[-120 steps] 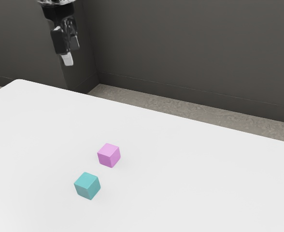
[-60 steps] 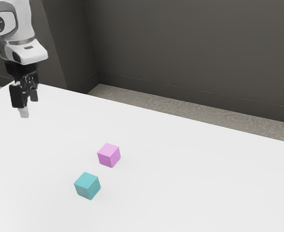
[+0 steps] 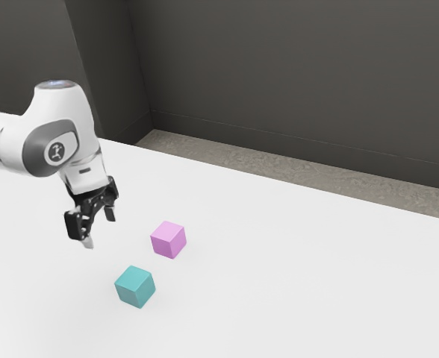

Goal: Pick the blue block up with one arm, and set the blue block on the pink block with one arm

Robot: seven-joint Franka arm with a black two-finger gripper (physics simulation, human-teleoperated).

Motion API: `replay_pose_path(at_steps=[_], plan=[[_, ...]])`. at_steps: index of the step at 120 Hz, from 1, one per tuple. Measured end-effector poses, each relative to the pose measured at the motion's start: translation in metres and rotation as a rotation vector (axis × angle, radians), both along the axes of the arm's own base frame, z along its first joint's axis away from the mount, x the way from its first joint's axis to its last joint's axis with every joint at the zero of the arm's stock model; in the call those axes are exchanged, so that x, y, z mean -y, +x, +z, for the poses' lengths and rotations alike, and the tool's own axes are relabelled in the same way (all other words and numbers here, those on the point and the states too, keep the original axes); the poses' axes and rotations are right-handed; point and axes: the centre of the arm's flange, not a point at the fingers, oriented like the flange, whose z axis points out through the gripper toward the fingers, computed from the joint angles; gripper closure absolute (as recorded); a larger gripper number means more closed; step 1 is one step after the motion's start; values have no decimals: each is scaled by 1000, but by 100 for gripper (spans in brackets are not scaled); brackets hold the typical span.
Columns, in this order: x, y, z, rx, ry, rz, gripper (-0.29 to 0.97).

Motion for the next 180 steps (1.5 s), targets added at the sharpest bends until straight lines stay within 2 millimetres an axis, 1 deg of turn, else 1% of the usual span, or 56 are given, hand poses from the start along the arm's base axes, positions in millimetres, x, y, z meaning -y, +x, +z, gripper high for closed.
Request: replay_pose_path(at_steps=[6, 16, 23, 30, 37, 52, 59, 68, 77, 92, 115, 141, 165, 172, 180], plan=[[6, 4, -4, 23, -3, -32, 0], [18, 15, -25, 29, -30, -70, 0], [32, 19, -31, 44, -40, -109, 0], [37, 21, -39, 47, -46, -129, 0], [38, 20, -47, 45, -51, -138, 0], [38, 24, -80, 7, -66, -153, 0], [37, 19, -91, -4, -67, -157, 0], [40, 7, -101, -5, -63, -167, 0], [42, 2, -108, 1, -61, -176, 0], [42, 3, -119, 10, -61, -178, 0], [39, 9, -145, 9, -66, -178, 0], [36, 12, -160, 16, -67, -177, 0], [34, 12, -165, 20, -67, -176, 0], [34, 12, -165, 22, -66, -176, 5], [34, 12, -166, 22, -66, -177, 17]])
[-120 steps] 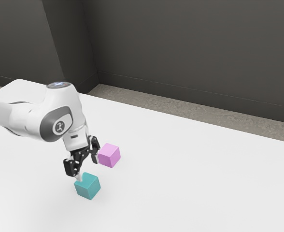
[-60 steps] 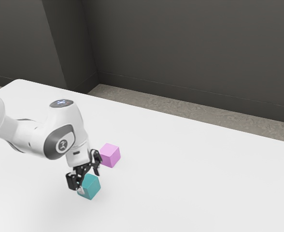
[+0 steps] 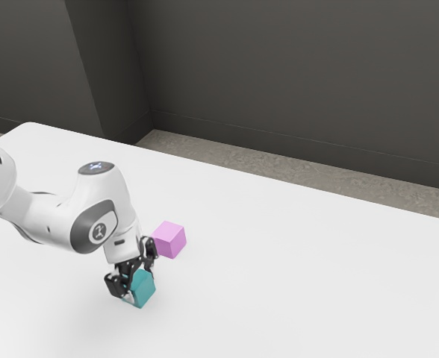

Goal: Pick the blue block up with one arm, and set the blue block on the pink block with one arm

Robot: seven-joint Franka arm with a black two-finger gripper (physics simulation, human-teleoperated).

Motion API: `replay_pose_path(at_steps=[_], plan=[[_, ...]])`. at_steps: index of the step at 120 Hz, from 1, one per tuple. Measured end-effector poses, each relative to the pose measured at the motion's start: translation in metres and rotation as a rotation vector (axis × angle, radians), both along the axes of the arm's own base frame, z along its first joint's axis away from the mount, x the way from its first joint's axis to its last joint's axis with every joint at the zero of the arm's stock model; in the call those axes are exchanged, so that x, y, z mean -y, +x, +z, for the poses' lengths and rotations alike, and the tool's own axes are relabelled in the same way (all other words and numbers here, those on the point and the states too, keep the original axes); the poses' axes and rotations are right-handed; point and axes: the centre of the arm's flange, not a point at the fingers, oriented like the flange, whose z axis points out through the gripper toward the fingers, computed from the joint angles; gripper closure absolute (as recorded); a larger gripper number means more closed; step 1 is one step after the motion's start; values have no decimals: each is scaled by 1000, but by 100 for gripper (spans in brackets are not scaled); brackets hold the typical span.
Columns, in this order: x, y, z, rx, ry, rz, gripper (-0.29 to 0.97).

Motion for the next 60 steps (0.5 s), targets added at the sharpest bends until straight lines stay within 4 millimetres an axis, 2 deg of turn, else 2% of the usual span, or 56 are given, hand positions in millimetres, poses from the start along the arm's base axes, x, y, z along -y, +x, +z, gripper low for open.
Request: replay_pose_path(at_steps=[6, 18, 40, 53, 60], plan=[[0, 0, 0, 1, 0, -1, 27], [2, 1, 9, 19, 2, -5, 37], [16, 3, 65, 79, 14, -29, 46], [20, 37, 103, 116, 10, -42, 49], [17, 55, 117, 119, 15, -47, 48]])
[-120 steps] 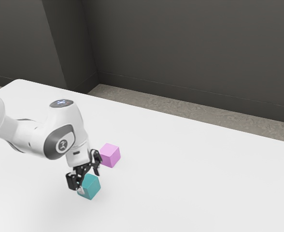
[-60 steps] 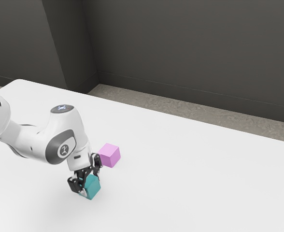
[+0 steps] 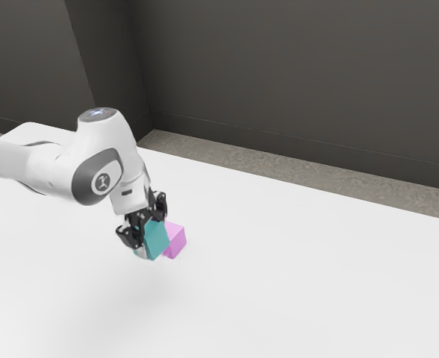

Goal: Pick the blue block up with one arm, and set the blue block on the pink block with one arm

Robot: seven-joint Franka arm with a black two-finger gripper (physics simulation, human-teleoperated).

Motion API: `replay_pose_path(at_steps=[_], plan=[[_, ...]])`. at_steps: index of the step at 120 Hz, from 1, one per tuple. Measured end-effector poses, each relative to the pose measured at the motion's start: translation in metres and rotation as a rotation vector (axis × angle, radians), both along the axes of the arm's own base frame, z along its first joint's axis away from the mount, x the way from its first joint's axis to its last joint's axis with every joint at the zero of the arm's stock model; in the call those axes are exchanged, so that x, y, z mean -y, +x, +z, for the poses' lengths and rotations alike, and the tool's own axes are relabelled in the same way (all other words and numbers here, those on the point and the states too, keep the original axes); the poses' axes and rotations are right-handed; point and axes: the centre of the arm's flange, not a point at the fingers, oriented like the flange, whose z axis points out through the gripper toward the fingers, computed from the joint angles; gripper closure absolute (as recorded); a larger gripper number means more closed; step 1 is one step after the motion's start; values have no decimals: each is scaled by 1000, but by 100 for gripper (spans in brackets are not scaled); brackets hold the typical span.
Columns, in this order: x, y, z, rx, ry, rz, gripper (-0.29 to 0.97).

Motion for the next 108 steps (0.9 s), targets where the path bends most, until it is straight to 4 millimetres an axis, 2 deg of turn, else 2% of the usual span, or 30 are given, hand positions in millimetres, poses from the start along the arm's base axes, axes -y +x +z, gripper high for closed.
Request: replay_pose_path(at_steps=[12, 34, 47, 60, 81, 108], plan=[[-8, 20, 7, -14, 11, -3, 47], [-39, 62, -3, -45, 32, 15, 45], [-45, 80, -10, -56, 46, 7, 41], [-47, 87, -18, -71, 52, 0, 41], [-43, 111, -34, -81, 44, -12, 41], [-36, 107, -43, -104, 44, -24, 40]])
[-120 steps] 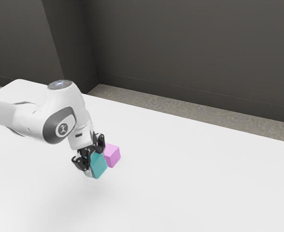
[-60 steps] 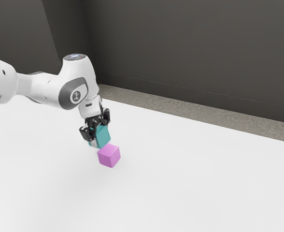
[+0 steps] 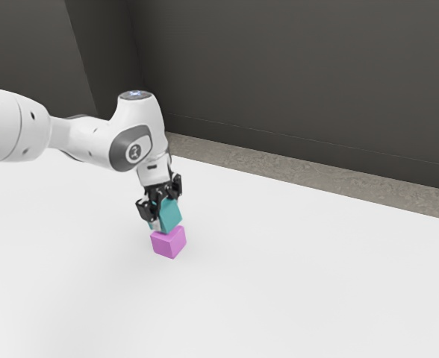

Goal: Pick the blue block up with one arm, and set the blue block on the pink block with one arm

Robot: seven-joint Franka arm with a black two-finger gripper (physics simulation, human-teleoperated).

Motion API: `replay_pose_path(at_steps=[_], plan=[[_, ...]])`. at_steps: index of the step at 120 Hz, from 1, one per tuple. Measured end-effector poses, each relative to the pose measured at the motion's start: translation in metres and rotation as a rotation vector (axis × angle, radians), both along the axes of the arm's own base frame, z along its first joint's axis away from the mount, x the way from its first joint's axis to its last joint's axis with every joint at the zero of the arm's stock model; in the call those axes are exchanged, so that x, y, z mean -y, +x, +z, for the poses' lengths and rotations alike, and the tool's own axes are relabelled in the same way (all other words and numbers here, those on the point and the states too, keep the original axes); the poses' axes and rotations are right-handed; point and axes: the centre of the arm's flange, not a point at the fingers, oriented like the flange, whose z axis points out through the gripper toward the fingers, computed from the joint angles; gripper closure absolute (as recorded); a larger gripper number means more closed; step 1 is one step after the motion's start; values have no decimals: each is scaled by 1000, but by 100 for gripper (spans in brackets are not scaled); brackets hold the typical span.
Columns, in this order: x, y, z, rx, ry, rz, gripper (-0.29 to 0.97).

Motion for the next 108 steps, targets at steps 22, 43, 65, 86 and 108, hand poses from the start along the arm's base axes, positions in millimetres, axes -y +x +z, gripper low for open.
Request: replay_pose_path(at_steps=[22, 43, 65, 86, 108], plan=[[4, -12, -2, -18, 4, -5, 34], [3, -14, -6, -30, 3, -3, 14], [8, -17, 30, 3, 8, -6, 6], [24, -48, 231, 157, 34, 23, 3], [37, -75, 310, 75, 38, 134, 1]])
